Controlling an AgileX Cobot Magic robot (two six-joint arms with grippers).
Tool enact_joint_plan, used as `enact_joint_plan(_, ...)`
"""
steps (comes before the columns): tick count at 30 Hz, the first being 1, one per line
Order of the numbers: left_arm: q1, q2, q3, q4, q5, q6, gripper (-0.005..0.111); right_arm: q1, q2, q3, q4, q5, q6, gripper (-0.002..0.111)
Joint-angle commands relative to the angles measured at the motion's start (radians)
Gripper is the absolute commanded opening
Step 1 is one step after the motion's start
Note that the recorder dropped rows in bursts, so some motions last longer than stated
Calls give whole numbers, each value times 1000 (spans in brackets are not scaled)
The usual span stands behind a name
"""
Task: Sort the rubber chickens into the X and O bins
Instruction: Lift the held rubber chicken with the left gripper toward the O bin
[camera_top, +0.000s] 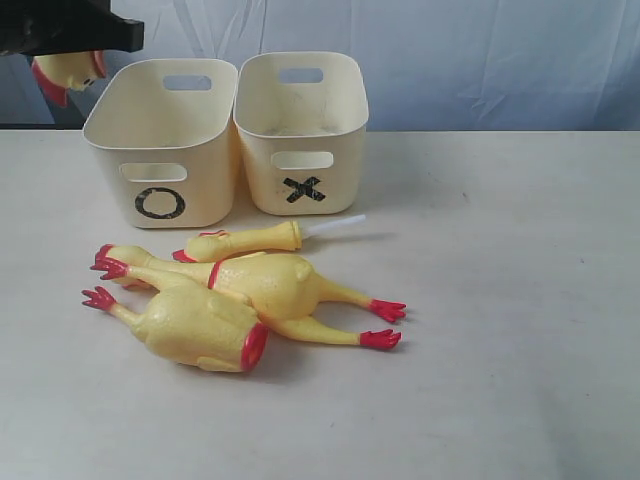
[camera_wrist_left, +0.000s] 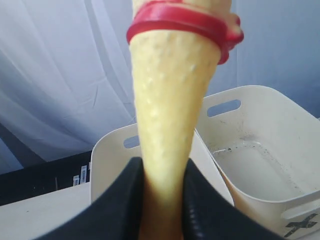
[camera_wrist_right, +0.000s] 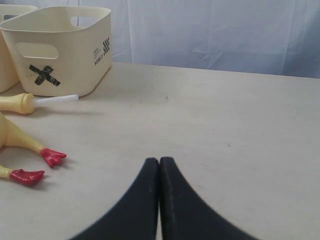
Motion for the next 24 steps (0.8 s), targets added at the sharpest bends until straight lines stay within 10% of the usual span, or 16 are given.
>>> enact_joint_plan(1, -2, 9, -10, 2, 3, -17, 0, 0, -6, -6, -3, -12, -3, 0)
enact_joint_plan(12, -2, 18, -10, 43, 6, -43, 0, -2, -6, -6, -3, -12, -2, 0)
enact_joint_plan(18, -2, 18, -7, 651, 54, -783, 0, -2, -6, -6, -3, -12, -2, 0)
enact_joint_plan(24, 23, 18, -3, 754, 166, -833, 0, -2, -6, -6, -3, -12, -2, 0)
